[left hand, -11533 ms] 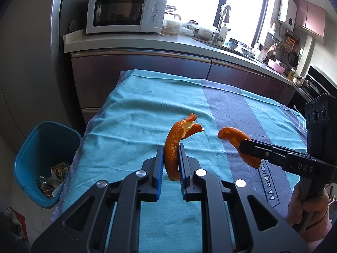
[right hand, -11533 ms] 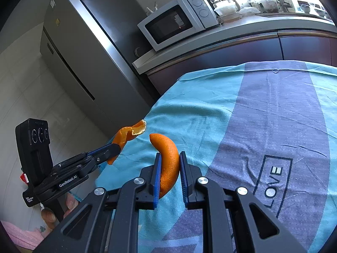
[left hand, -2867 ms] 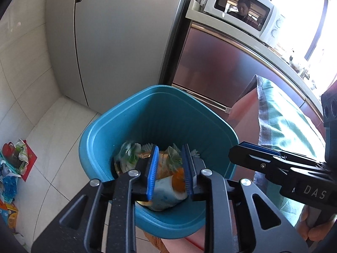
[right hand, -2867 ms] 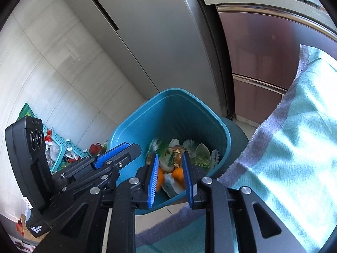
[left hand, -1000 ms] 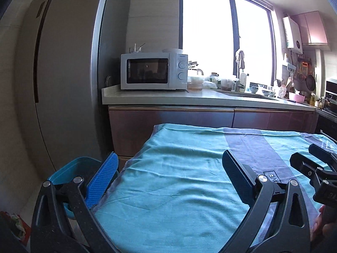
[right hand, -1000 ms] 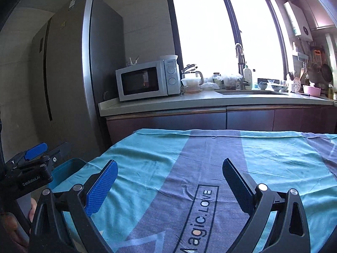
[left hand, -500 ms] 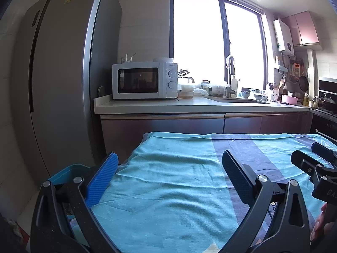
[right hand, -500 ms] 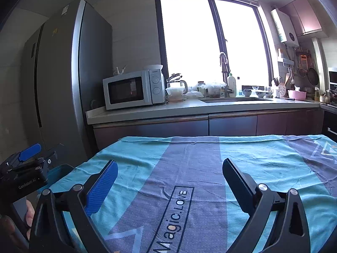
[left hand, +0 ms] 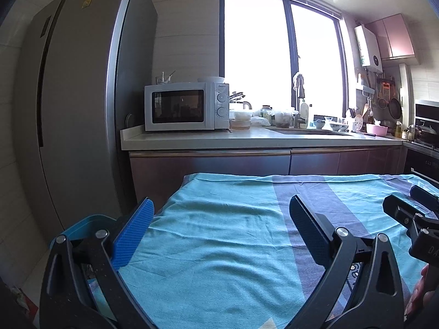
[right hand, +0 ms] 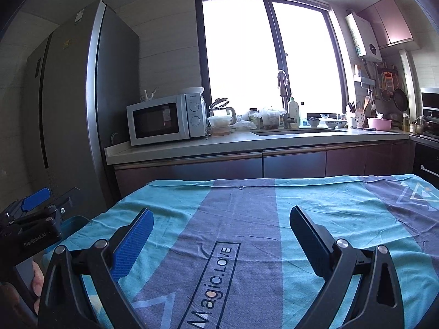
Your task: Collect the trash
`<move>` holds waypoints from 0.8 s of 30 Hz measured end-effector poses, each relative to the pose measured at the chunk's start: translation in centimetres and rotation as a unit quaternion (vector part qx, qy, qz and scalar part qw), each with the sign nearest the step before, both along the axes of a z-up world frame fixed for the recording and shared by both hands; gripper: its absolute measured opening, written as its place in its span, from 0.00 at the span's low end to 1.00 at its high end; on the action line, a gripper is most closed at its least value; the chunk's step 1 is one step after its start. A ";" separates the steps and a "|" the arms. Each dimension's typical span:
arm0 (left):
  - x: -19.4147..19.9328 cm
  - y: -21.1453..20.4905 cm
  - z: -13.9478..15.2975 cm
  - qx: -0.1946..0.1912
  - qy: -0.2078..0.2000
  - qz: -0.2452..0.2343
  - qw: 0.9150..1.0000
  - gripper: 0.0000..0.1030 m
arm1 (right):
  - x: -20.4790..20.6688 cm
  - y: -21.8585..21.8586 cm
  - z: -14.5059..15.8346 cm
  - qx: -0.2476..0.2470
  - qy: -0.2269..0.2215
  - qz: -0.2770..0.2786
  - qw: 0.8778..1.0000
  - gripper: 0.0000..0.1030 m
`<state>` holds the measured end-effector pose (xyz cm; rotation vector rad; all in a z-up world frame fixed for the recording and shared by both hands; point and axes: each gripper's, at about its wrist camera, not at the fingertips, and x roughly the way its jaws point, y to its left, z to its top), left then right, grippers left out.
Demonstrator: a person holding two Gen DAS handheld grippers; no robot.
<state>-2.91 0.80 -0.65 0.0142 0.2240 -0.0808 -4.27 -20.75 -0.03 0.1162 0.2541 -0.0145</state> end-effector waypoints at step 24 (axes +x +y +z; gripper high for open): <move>-0.4 -0.1 0.3 0.003 -0.007 0.004 1.000 0.95 | -0.2 -0.5 0.1 0.003 -0.005 -0.009 1.000 0.93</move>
